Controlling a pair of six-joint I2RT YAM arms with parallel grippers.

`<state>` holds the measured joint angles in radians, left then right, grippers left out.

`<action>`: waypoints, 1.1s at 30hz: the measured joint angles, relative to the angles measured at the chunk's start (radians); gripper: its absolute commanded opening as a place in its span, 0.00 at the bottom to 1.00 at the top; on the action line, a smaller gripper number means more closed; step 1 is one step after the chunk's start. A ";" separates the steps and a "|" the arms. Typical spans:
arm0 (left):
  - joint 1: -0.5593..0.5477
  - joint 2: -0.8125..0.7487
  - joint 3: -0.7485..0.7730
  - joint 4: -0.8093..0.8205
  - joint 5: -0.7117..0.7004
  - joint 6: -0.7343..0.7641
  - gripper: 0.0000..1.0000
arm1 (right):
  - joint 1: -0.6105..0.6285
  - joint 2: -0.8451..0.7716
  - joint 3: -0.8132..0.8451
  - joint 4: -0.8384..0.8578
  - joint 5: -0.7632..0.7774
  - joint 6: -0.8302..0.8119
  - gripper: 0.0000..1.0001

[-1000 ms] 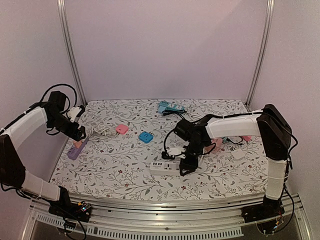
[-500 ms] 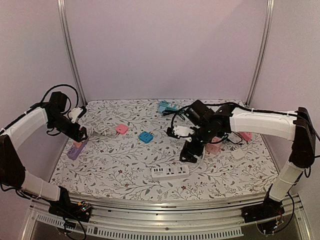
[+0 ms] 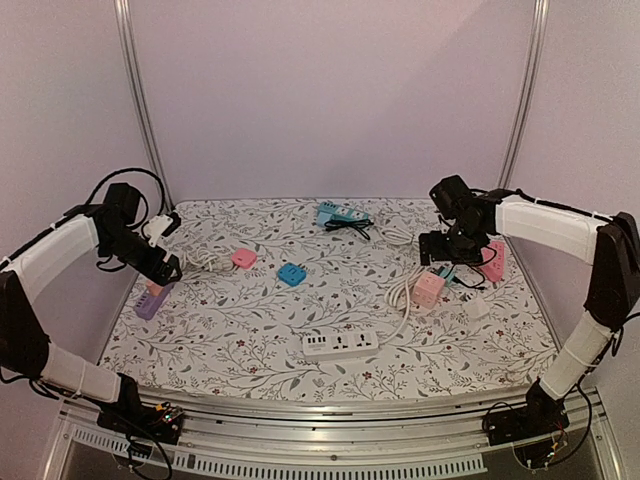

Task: Insert the plug
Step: Pick up the plug from the center of the board.

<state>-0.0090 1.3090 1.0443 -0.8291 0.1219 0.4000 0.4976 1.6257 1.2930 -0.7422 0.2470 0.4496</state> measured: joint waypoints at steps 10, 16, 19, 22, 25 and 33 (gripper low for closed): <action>-0.013 -0.007 -0.027 0.001 0.002 0.000 0.97 | -0.001 0.211 0.011 -0.009 -0.039 0.177 0.89; -0.015 -0.007 -0.030 0.003 0.002 0.001 0.97 | -0.001 0.268 0.012 0.026 -0.093 0.220 0.69; -0.016 -0.006 -0.030 0.003 0.001 0.001 0.97 | -0.002 0.272 0.010 0.039 -0.109 0.227 0.57; -0.017 -0.006 -0.030 0.003 0.000 0.002 0.97 | -0.002 0.266 0.001 0.048 -0.116 0.225 0.45; -0.017 -0.005 -0.030 0.003 0.000 0.004 0.97 | -0.002 0.247 -0.019 0.056 -0.127 0.214 0.34; -0.025 0.012 -0.029 0.000 -0.002 0.015 0.97 | 0.002 0.105 -0.085 0.046 -0.245 0.107 0.09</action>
<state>-0.0341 1.3209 1.0149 -0.8295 0.1200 0.4152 0.4992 1.7309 1.2076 -0.6964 0.0025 0.5564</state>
